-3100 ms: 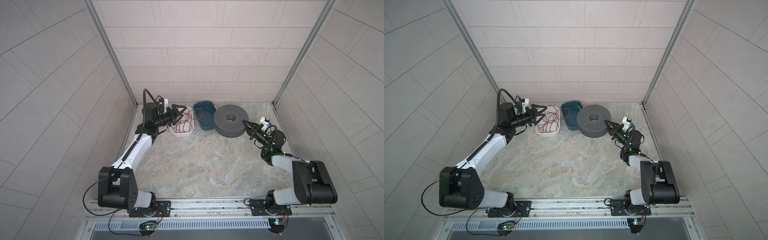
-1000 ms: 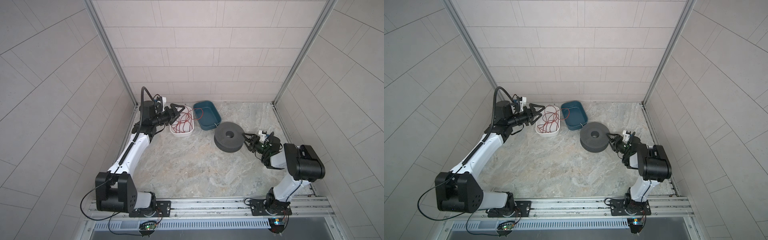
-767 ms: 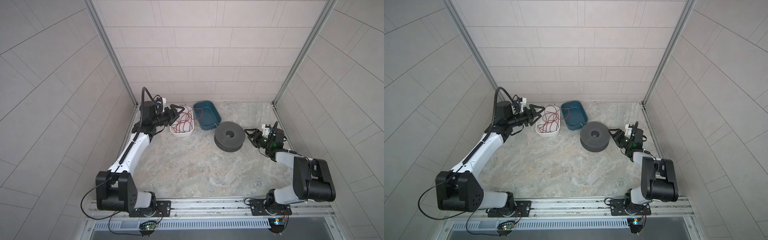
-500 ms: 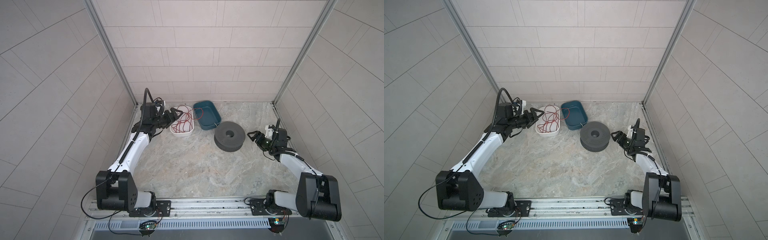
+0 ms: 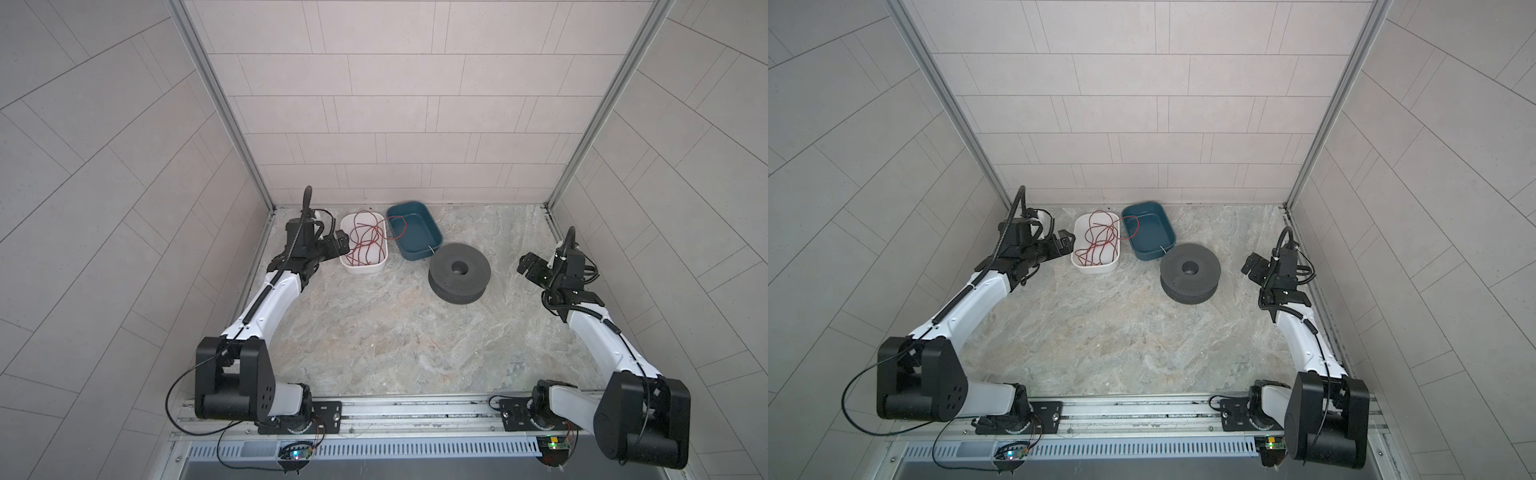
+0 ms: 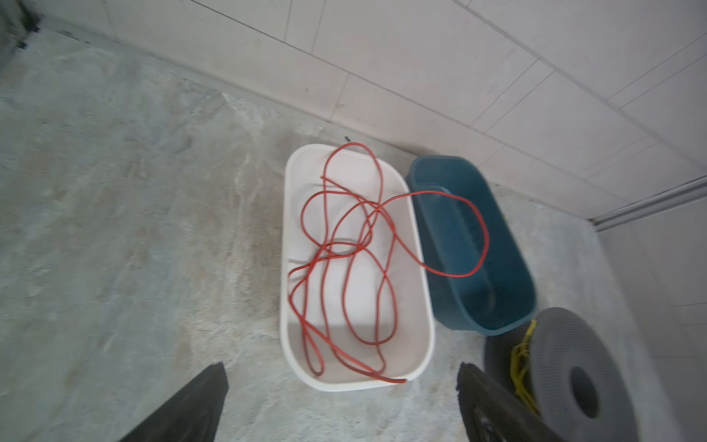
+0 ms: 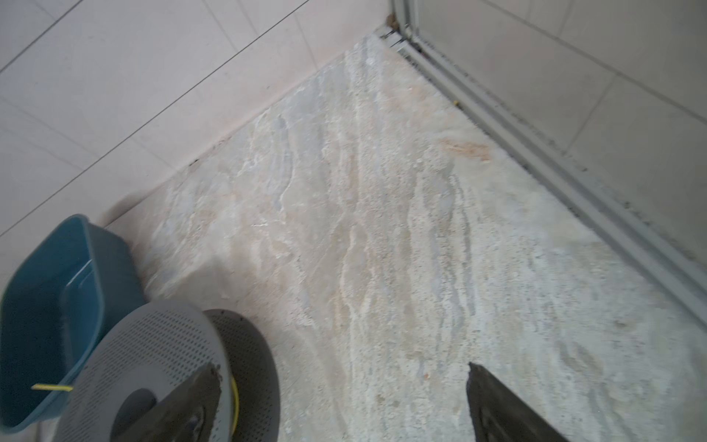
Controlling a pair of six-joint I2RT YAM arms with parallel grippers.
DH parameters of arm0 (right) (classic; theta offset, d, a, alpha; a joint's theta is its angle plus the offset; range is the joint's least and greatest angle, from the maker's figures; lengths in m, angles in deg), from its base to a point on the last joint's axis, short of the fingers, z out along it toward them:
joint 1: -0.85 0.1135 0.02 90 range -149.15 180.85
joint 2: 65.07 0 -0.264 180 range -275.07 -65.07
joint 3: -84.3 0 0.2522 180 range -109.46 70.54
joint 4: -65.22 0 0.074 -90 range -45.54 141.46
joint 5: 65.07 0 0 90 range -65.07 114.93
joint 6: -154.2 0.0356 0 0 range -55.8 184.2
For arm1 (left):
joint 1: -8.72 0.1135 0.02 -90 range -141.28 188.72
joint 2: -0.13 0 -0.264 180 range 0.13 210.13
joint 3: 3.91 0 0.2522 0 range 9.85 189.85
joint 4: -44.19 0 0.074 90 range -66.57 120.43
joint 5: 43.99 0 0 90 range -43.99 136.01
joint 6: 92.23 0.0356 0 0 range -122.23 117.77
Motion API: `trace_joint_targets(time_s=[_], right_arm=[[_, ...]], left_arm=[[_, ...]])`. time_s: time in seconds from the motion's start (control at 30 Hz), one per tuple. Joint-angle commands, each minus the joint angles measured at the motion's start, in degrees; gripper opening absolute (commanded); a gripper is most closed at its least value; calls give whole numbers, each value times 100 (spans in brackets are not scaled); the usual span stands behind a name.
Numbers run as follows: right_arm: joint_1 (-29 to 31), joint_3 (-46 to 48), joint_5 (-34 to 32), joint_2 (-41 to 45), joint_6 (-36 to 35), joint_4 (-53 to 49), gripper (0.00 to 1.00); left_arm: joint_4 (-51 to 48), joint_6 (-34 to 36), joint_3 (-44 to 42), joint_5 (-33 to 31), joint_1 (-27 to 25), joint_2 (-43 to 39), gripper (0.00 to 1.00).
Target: Wrap the cables
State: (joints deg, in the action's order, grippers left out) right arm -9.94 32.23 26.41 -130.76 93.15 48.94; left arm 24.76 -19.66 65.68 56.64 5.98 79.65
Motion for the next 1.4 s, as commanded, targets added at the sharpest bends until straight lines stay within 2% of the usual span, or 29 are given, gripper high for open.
trace_joint_targets(time_s=[0.0, 0.03, 0.1, 0.17, 0.27, 0.4, 0.5, 0.67, 0.77, 0.87, 0.93, 1.0, 1.1, 1.37], right_arm=[[155, 667, -1075, -9, -572, 956, 99], [250, 877, -1152, -42, -752, 1337, 99], [545, 1160, -1449, -121, -1224, 1904, 99], [966, 1294, -1832, -272, -1760, 2295, 100], [1350, 1476, -2049, -605, -2274, 2948, 99], [1513, 1806, -2043, -850, -2441, 3863, 100], [1542, 1934, -2018, -948, -2532, 4333, 99], [1553, 2371, -2064, -1288, -2732, 5851, 100], [1553, 2765, -2093, -1741, -2697, 7055, 99], [1553, 2994, -2074, -2636, -2756, 8411, 99], [1675, 2753, -2210, -2854, -2904, 8254, 99], [1743, 2423, -2516, -2601, -2828, 7266, 99], [1563, 1816, -2511, -2458, -2555, 5909, 99], [1597, 1905, -2477, -2495, -2618, 6137, 99]], left_arm=[[628, 911, -539, -1245, 36, -26, 100], [951, 1250, -786, -1097, 36, 6, 100], [1409, 1427, -1160, -1007, 19, 39, 100], [1942, 1397, -1623, -1289, 24, 37, 100], [3082, 1598, -2362, -1709, 24, 70, 100], [4159, 1664, -2832, -1929, 19, 359, 100], [4305, 1780, -2964, -1710, 22, 280, 100], [6361, 1848, -3707, -1507, 39, 917, 100], [6508, 1928, -3657, -1193, 81, 1125, 100], [6447, 1799, -3624, -1299, 147, 1135, 100], [6323, 1582, -3553, -1538, 259, 1159, 100], [5945, 1383, -3377, -1939, 308, 1164, 100], [5921, 1406, -3368, -1956, 290, 1155, 100], [5979, 1510, -3404, -1889, 223, 1109, 100]])
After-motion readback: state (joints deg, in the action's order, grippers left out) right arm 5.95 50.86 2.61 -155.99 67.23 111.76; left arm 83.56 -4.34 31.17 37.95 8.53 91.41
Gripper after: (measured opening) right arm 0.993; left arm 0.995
